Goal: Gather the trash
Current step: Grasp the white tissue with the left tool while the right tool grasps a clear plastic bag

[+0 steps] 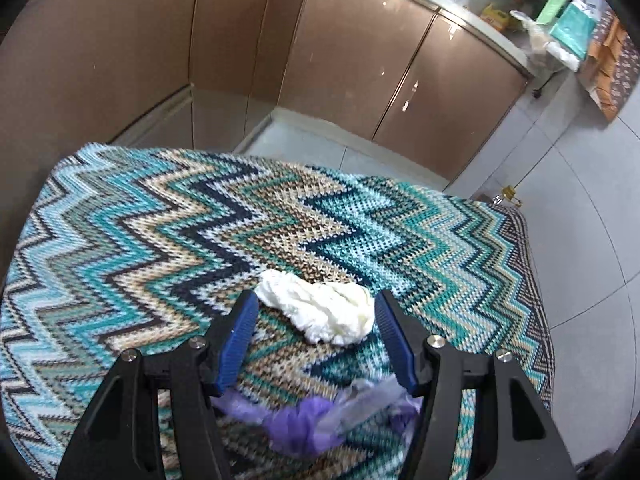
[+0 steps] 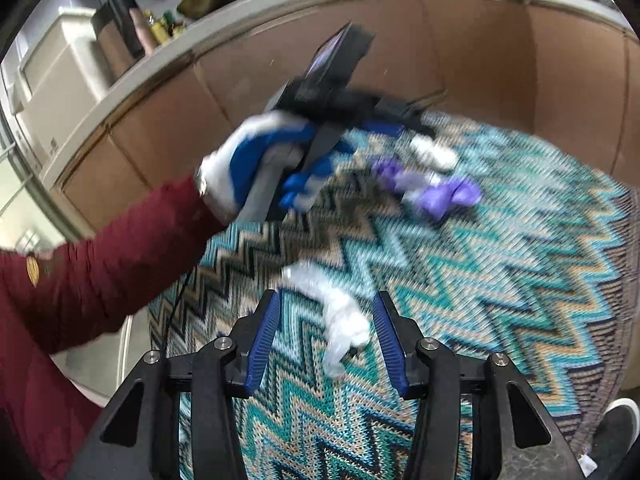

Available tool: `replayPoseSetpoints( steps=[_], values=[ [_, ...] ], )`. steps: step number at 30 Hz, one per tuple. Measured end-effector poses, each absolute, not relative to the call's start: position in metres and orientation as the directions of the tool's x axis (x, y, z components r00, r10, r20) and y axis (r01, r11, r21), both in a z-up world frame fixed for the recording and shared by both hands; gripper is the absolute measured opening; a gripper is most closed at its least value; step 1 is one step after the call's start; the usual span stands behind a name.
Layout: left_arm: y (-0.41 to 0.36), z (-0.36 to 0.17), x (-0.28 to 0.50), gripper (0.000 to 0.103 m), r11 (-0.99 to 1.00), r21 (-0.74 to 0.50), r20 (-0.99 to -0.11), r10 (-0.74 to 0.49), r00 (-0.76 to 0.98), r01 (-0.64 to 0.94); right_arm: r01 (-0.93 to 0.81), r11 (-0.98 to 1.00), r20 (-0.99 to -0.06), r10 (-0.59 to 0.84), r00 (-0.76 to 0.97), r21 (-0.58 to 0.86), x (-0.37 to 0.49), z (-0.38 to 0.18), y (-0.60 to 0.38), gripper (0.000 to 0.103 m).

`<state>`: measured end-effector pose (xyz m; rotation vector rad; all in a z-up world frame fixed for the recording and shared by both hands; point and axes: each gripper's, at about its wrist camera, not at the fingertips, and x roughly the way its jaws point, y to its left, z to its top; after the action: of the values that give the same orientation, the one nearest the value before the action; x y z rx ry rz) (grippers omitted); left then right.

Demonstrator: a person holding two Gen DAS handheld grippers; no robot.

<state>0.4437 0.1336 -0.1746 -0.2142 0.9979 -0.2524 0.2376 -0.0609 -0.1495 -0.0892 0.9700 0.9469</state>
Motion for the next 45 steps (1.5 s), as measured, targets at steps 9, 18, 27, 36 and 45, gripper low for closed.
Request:
replayPoseSetpoints(
  steps=[9, 18, 27, 36, 45],
  values=[
    [0.127, -0.194, 0.454, 0.046, 0.962, -0.263, -0.832, -0.264, 0.488, 0.072, -0.705, 0.611, -0.765, 0.626, 0.152, 0.360, 0.246, -0.189, -0.051, 0.047],
    [0.114, -0.189, 0.446, 0.019, 0.959, -0.267, -0.818, -0.280, 0.503, 0.099, -0.696, 0.640, -0.789, 0.590, 0.173, 0.326, 0.245, -0.204, -0.048, 0.026],
    [0.123, -0.155, 0.421, 0.016, 0.951, -0.288, -0.773, -0.299, 0.560, 0.111, -0.694, 0.671, -0.778, 0.571, 0.260, 0.261, 0.224, -0.181, -0.061, 0.008],
    [0.132, -0.111, 0.369, 0.016, 0.955, -0.269, -0.731, -0.289, 0.618, 0.129, -0.690, 0.697, -0.762, 0.551, 0.341, 0.195, 0.178, -0.149, -0.072, 0.008],
    [0.144, -0.072, 0.301, 0.016, 0.965, -0.218, -0.689, -0.259, 0.677, 0.148, -0.654, 0.746, -0.736, 0.513, 0.441, 0.127, 0.128, -0.118, -0.094, 0.008]
  ],
)
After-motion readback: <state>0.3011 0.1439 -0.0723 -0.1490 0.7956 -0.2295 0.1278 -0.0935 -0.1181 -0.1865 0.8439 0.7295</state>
